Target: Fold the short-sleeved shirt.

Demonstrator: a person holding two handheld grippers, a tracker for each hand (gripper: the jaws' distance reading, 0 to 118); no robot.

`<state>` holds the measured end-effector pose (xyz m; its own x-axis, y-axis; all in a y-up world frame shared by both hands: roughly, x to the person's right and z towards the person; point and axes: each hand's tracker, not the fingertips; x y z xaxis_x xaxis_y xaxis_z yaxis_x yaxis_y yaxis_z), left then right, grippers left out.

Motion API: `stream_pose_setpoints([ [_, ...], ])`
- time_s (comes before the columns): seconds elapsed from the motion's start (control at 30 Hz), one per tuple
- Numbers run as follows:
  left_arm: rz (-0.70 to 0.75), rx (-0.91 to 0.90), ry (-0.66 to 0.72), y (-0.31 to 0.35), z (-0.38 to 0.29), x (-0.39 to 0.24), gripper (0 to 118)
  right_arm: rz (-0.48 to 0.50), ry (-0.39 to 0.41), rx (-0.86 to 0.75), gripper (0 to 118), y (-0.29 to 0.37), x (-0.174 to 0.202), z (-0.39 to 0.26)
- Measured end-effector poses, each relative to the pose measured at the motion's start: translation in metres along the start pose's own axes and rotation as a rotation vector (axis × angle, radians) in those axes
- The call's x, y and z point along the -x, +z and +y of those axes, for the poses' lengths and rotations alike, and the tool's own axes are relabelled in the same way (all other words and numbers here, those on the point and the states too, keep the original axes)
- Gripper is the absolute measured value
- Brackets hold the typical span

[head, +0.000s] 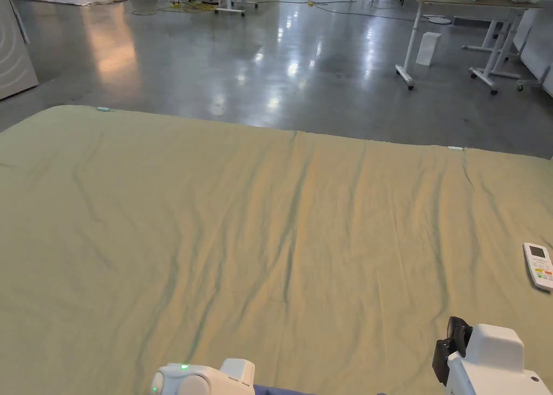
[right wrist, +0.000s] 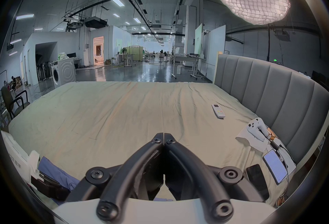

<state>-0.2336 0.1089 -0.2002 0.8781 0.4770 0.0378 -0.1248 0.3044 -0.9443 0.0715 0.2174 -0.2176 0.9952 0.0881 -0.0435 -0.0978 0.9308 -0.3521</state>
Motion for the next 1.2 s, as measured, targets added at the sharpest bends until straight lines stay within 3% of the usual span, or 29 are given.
stream_pose_setpoints([
  [0.23, -0.022, -0.023, 0.001, 0.014, 0.007, 0.008, 16, 0.002, 0.001, -0.001, 0, 0.002, 0.002, 0.002],
  [0.27, -0.029, -0.030, 0.005, 0.019, 0.009, 0.009, 28, 0.003, 0.000, -0.003, 0, 0.002, 0.001, 0.002],
  [0.3, -0.046, -0.047, 0.003, 0.028, 0.010, 0.010, 55, 0.004, -0.002, -0.006, 0, 0.003, 0.001, 0.003],
  [0.33, -0.085, -0.089, -0.004, 0.042, 0.012, 0.013, 69, 0.005, -0.001, -0.008, 0, 0.004, 0.001, 0.004],
  [0.37, -0.100, -0.117, 0.000, 0.051, 0.013, 0.014, 73, 0.007, 0.001, -0.009, 0, 0.004, 0.002, 0.004],
  [0.53, -0.108, -0.242, 0.073, 0.108, 0.021, 0.060, 75, 0.008, 0.016, -0.018, 0, 0.006, 0.002, 0.008],
  [0.7, -0.090, -0.236, 0.131, 0.131, 0.025, 0.139, 81, 0.010, 0.017, -0.016, 0, 0.004, 0.002, 0.007],
  [0.97, -0.261, -0.077, 0.273, 0.091, 0.007, 0.202, 83, 0.025, 0.012, -0.007, 0, 0.004, 0.006, 0.008],
  [1.07, -0.375, -0.164, 0.249, 0.083, 0.000, 0.211, 83, 0.027, 0.019, -0.002, 0, 0.003, 0.007, 0.007],
  [1.17, -0.413, -0.126, 0.288, 0.069, -0.001, 0.204, 78, 0.028, 0.020, -0.001, 0, 0.003, 0.007, 0.007],
  [1.2, -0.418, -0.130, 0.281, 0.065, -0.002, 0.200, 65, 0.028, 0.019, -0.001, 0, 0.007, 0.008, 0.010],
])
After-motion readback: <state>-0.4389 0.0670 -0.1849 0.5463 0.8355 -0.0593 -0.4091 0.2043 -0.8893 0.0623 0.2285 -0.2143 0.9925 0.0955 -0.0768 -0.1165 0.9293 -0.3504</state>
